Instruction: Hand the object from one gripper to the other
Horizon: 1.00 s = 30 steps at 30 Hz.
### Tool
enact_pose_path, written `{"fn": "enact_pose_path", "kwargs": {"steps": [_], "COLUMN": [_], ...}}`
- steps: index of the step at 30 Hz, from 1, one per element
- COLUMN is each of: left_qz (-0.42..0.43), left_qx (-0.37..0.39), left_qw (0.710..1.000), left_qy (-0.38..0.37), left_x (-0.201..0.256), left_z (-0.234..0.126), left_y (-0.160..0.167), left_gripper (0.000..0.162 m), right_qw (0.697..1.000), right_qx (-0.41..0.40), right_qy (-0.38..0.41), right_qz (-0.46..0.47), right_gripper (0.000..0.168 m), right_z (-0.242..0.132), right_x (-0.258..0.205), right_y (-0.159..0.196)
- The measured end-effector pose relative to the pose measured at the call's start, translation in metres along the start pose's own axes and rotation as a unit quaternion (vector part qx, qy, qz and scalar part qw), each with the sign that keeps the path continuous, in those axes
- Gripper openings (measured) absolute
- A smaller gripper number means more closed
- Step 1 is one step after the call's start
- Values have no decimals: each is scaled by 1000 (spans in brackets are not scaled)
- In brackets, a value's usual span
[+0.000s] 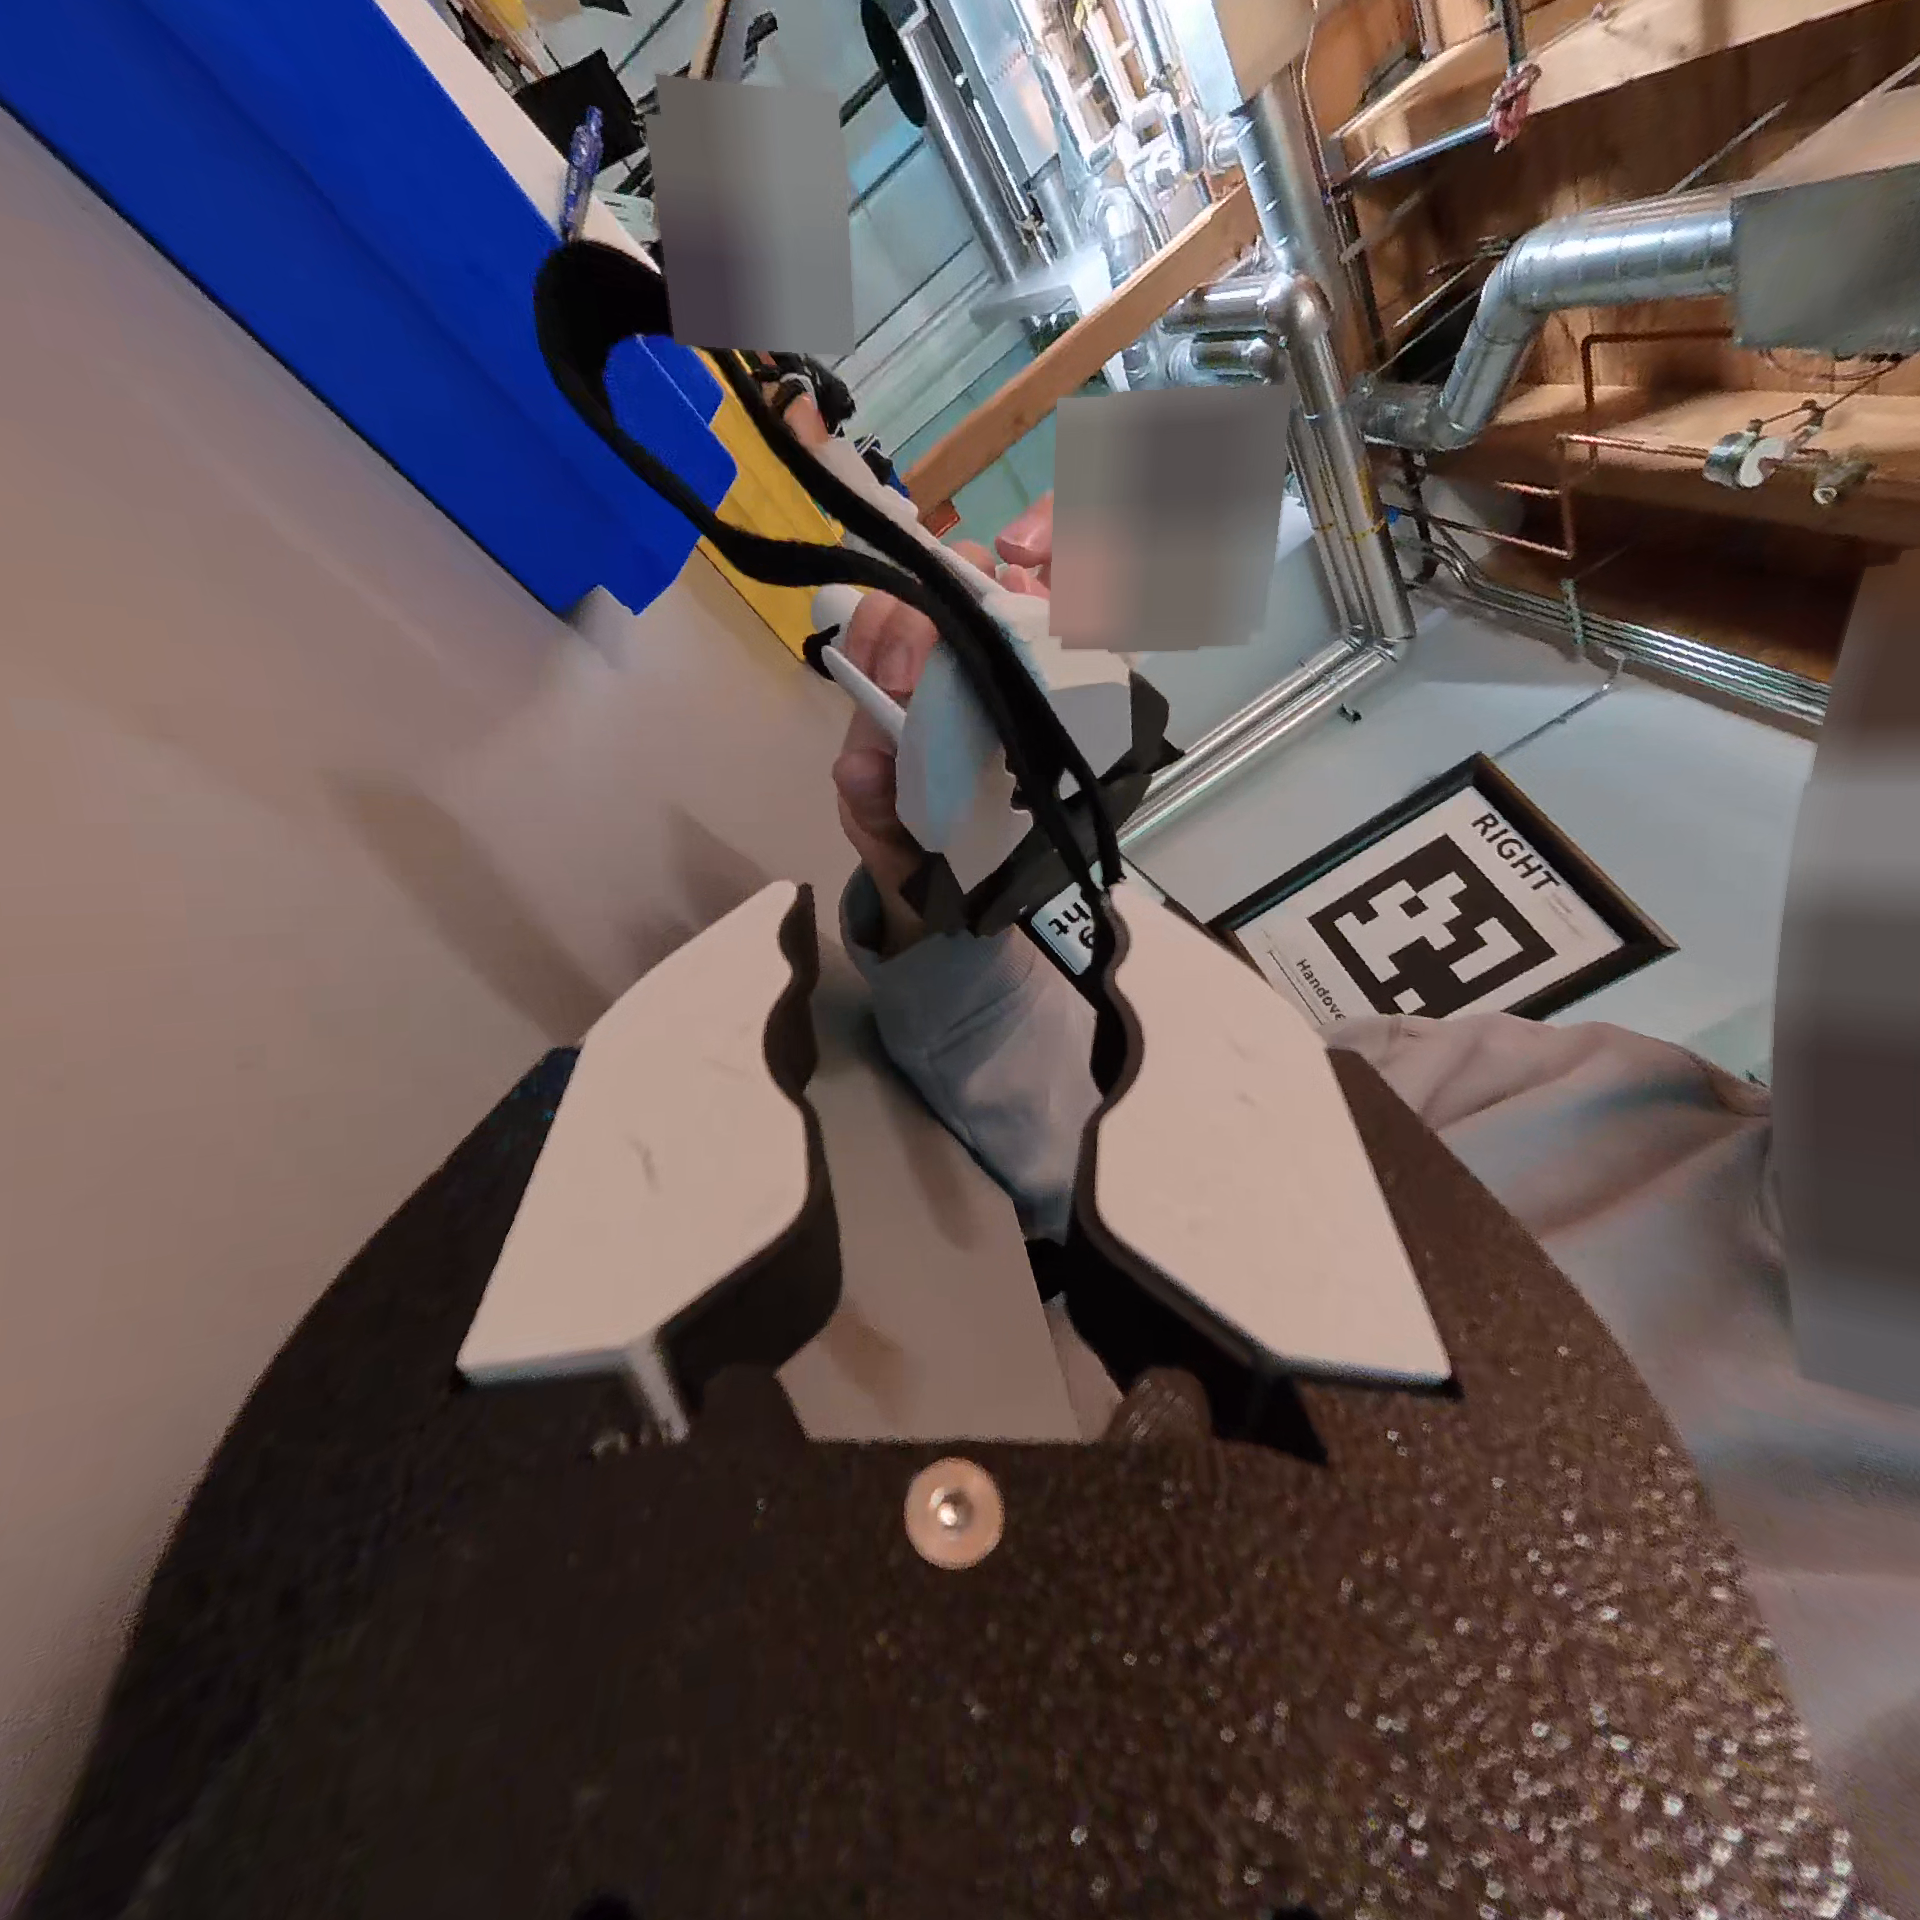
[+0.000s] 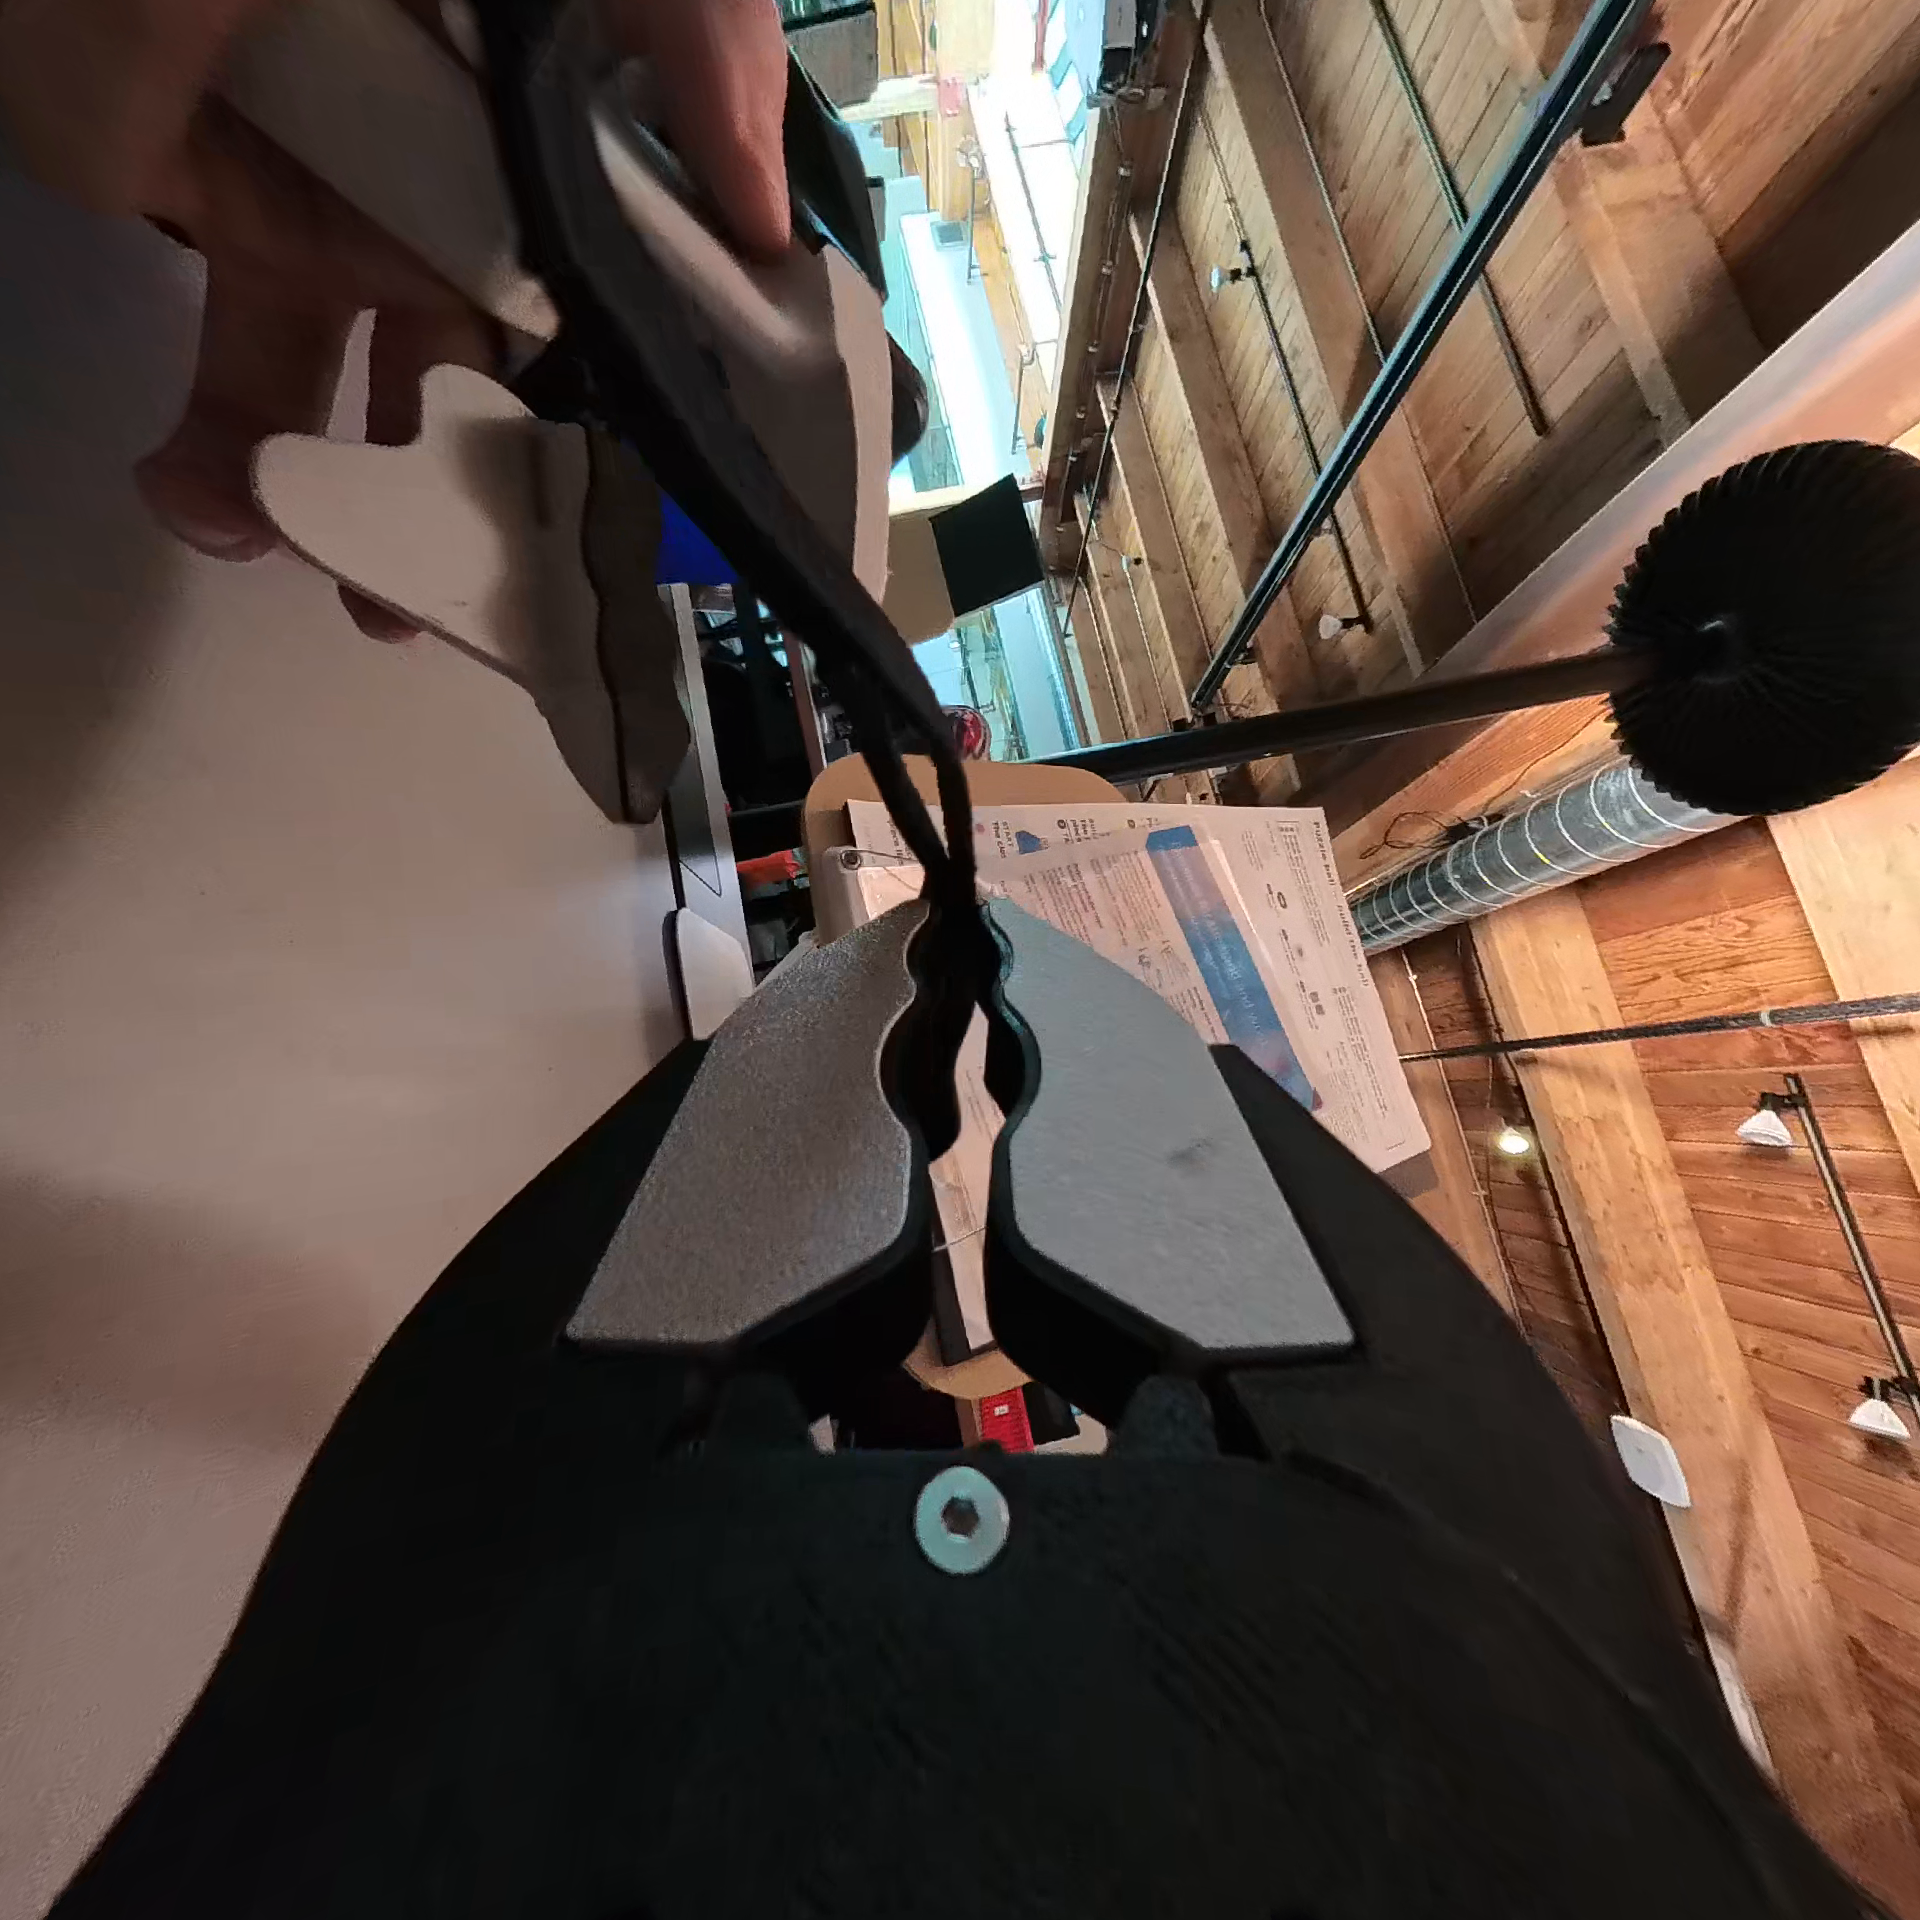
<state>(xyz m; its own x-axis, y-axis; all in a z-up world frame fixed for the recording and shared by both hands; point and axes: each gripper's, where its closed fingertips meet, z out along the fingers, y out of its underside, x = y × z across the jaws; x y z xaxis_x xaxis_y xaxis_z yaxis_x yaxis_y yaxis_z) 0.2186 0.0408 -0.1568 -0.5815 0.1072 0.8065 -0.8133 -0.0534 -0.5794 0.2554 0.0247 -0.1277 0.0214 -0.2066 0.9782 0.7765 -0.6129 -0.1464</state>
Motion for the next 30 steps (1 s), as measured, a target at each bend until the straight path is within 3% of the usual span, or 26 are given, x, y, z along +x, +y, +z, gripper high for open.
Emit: {"fn": "enact_pose_path", "kwargs": {"steps": [6,11,12,15,18,20,22,23,25,26,28,29,30], "left_qz": [1,7,13,35,69,102,144,165,206,240,334,381,421], "left_qx": [13,-36,-47,-57,-59,-49,-20,-8,1,10,26,23,14], "left_qw": [1000,998,997,997,994,990,985,981,968,955,906,873,838], "left_qy": [-18,-52,-57,-45,-59,-88,-96,-104,-145,-175,-258,-303,-346], "left_x": [-3,-15,-16,-12,-15,-20,-16,-15,-19,-23,-30,-33,-35], "left_z": [-9,5,7,9,7,4,-1,-4,-11,-14,-21,-24,-27], "left_y": [-5,11,14,16,14,9,-2,-7,-14,-20,-34,-39,-43], "left_gripper": [52,58,52,5,4,4,4,4,4,4,4,4,4], "right_qw": [1000,999,999,999,996,981,940,912,839,784,643,586,548], "right_qx": [-17,-5,-9,-23,-21,-17,1,11,45,54,86,94,96], "right_qy": [6,-13,-15,-23,-40,-62,-88,-105,-145,-160,-204,-207,-187], "right_qz": [-22,-41,-44,-24,77,182,329,397,522,597,733,777,810], "right_gripper": [4,4,4,4,7,21,55,63,63,62,60,51,49], "right_z": [-1,5,7,8,7,6,6,6,5,7,10,12,15], "right_x": [4,-9,-11,-14,-16,-18,-18,-18,-17,-16,-11,-10,-8], "right_y": [6,-7,-6,1,5,8,9,8,2,0,-8,-8,-2]}}
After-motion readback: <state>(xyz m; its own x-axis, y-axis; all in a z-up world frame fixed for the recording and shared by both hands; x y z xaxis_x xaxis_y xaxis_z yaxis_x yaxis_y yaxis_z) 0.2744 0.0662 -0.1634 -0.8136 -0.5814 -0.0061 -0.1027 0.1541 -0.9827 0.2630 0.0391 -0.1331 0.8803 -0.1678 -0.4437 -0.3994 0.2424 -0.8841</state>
